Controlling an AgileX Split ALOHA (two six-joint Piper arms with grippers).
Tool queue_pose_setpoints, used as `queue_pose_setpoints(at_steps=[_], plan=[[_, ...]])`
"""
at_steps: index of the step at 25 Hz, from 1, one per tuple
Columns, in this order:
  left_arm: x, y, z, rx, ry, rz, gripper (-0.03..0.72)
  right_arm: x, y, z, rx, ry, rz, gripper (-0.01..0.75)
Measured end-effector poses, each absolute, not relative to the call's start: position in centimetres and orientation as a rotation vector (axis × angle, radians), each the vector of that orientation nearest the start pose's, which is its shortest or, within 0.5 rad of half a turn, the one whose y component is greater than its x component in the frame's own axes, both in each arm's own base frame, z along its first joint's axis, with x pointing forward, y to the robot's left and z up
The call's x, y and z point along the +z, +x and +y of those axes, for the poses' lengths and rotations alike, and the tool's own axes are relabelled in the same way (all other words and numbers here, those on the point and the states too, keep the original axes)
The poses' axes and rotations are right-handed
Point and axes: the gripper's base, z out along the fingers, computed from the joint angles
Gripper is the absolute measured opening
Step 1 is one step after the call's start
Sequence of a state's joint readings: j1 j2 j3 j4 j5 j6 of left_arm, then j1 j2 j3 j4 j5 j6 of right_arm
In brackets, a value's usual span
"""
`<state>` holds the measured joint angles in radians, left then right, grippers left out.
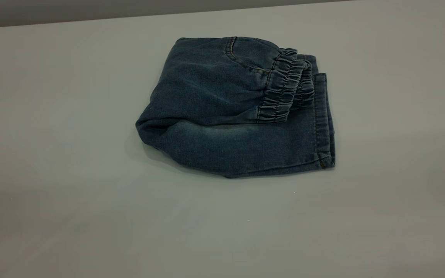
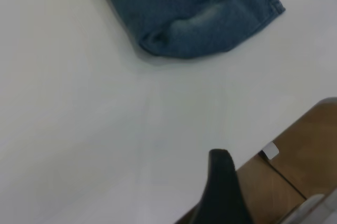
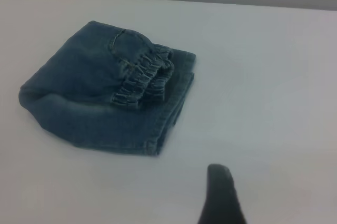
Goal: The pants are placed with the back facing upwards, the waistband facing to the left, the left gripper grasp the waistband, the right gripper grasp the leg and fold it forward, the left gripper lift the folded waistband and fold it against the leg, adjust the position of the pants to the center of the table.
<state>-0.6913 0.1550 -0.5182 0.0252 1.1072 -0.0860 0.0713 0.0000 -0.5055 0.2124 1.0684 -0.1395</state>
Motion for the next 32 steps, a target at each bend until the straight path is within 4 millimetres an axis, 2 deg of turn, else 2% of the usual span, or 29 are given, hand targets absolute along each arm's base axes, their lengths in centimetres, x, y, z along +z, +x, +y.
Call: queue_pose_setpoints(at_steps=[20, 25, 32], plan=[[27.6, 1.4, -1.0, -0.392, 0.674, 2.135, 0.467, 27.9, -0.8, 1.6, 0.211, -0.226, 2.024, 0.416], [27.6, 1.5, -0.7, -0.308, 0.503, 2.165, 0.467, 27.9, -0.8, 1.6, 0.210, -0.226, 2.024, 0.416], [27.7, 0.8, 0.0, -0.139, 0.147, 2.147, 0.467, 27.9, -0.8, 1.6, 0.212, -0.225, 2.024, 0.416]])
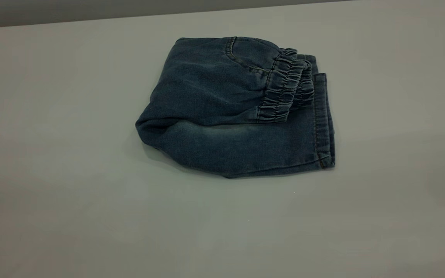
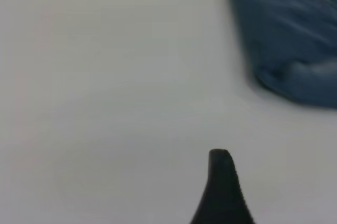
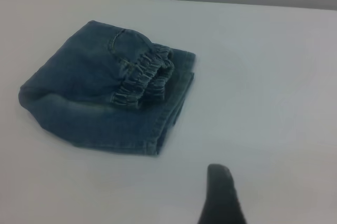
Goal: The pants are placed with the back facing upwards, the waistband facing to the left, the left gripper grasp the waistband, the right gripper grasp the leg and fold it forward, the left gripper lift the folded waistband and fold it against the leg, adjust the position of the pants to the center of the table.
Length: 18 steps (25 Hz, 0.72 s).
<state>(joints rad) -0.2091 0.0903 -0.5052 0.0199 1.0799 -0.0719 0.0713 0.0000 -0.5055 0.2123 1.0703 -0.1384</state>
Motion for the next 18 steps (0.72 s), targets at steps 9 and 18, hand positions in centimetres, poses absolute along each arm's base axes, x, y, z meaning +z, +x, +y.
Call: queue_pose_setpoints(at_steps=[9, 18], plan=[[27.7, -0.6, 0.2, -0.046, -0.031, 2.058, 0.467, 28.0, -0.8, 1.6, 0.211, -0.225, 2.023, 0.416], [27.7, -0.6, 0.2, -0.047, -0.031, 2.058, 0.467, 28.0, -0.8, 1.6, 0.213, -0.225, 2.023, 0.416]])
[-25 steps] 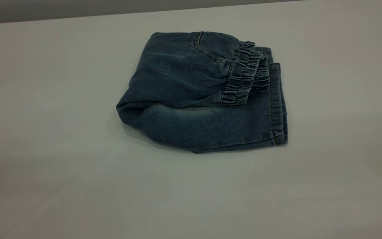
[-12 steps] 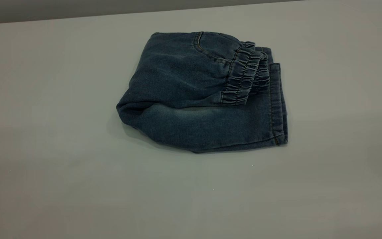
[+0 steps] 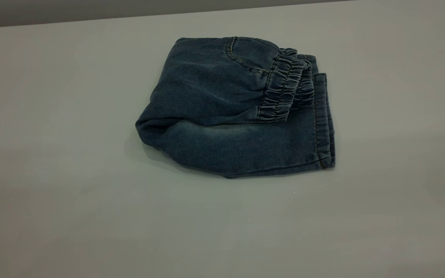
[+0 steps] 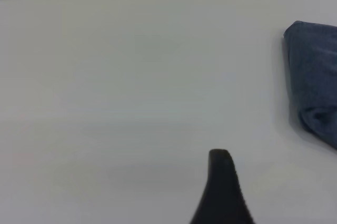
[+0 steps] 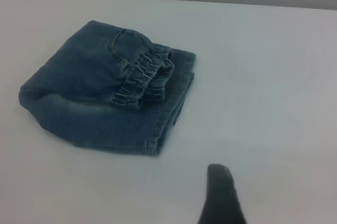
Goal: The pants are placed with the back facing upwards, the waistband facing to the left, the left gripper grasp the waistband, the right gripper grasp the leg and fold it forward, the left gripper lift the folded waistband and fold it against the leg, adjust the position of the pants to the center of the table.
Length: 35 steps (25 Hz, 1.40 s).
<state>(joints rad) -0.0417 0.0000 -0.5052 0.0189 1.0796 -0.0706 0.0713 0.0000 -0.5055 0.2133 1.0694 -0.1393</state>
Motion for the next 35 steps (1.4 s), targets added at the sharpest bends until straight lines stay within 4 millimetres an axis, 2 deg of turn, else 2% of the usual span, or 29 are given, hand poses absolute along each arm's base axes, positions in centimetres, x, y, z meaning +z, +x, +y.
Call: queue_pose_setpoints(at_steps=[4, 9, 12, 15, 22, 35], plan=[[27.7, -0.6, 0.2, -0.046, -0.030, 2.058, 0.467, 27.9, -0.8, 1.6, 0.202, -0.222, 2.025, 0.416], [27.7, -0.6, 0.2, -0.046, -0.029, 2.058, 0.467, 27.9, -0.6, 0.7, 0.109, -0.166, 2.034, 0.416], [27.7, -0.6, 0.2, -0.046, -0.029, 2.058, 0.467, 27.9, -0.6, -0.2, 0.051, -0.026, 2.043, 0.416], [27.7, -0.6, 0.2, -0.046, -0.029, 2.058, 0.467, 27.9, -0.5, -0.4, 0.042, 0.021, 2.042, 0.416], [27.7, -0.6, 0.2, -0.046, -0.029, 2.057, 0.467, 27.9, -0.6, 0.2, 0.057, -0.112, 2.040, 0.416], [27.7, -0.6, 0.2, -0.046, -0.029, 2.057, 0.467, 27.9, -0.6, 0.2, 0.050, -0.119, 2.039, 0.416]])
